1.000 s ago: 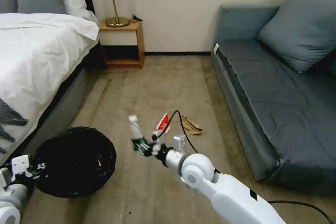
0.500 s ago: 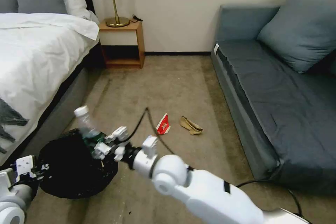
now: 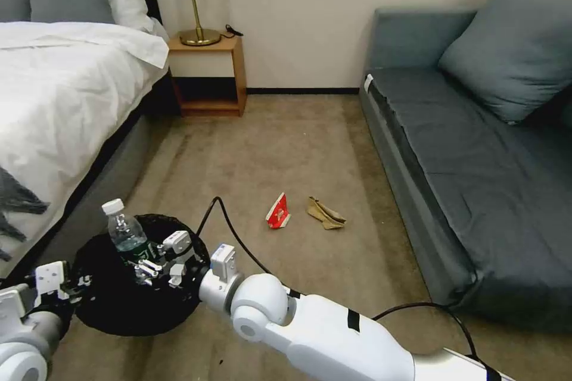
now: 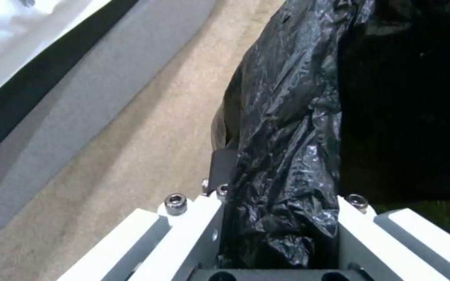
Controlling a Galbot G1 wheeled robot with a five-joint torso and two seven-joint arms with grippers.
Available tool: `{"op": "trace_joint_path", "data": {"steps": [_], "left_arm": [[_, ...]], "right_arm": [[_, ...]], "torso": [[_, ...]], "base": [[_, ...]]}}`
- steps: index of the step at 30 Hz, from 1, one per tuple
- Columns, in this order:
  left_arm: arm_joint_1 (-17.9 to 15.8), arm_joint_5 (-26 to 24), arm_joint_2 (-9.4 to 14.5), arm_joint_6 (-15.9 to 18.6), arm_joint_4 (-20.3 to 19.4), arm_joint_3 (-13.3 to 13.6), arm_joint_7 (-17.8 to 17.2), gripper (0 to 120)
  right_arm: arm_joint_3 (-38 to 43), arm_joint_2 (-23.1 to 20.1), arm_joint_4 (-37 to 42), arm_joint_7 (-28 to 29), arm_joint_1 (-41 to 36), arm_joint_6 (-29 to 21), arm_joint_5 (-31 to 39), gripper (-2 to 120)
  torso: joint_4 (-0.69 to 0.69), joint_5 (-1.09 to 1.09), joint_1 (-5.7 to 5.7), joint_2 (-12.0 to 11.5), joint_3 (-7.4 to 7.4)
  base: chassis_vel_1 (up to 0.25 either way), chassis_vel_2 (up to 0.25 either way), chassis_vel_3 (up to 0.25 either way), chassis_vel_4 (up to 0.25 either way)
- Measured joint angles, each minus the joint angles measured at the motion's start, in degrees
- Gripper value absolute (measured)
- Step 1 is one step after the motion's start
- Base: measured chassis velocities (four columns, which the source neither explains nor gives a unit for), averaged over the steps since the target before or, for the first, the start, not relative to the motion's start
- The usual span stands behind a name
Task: Pick up the trash bin, then pick up the garbage on the floor and place it into the trash bin.
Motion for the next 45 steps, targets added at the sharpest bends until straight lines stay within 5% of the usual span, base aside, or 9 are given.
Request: {"op": "trace_joint_path", "data": {"steps": [14,23,32,45], "left_arm": [[-0.17,0.2,-0.2,-0.42,0.24,0.21,-0.01,3],[-0.29,0.2,-0.3,-0.57,0.62,0.21,-0.01,3],[-1.05,0.15,-0.82,-0.8,1.17,0.7,-0.06,3],[-0.51,0.17,-1.5,-1.28,2.18,-0.37,-0.14,3]], "right_arm": [[1.54,-1.4,0.17,0.1,-2.36,-0.16,-1.29,98],[7.67,-5.82,3.1,1.35,-5.05,0.73,-7.59,100],[25.67,-15.17,8.21,-2.0,-18.55,7.47,-18.92,100],[39.02,-16.01,9.41,-3.65,-34.45,17.38,-25.06,100]], "torso": [[0.0,0.0,0.0,0.0,0.0],[0.01,0.01,0.0,0.0,0.0],[0.0,0.03,0.0,0.0,0.0],[-0.01,0.01,0.0,0.01,-0.01]], "base": [[0.0,0.0,0.0,0.0],[0.0,0.0,0.0,0.0],[0.0,0.0,0.0,0.0],[0.0,0.0,0.0,0.0]]}}
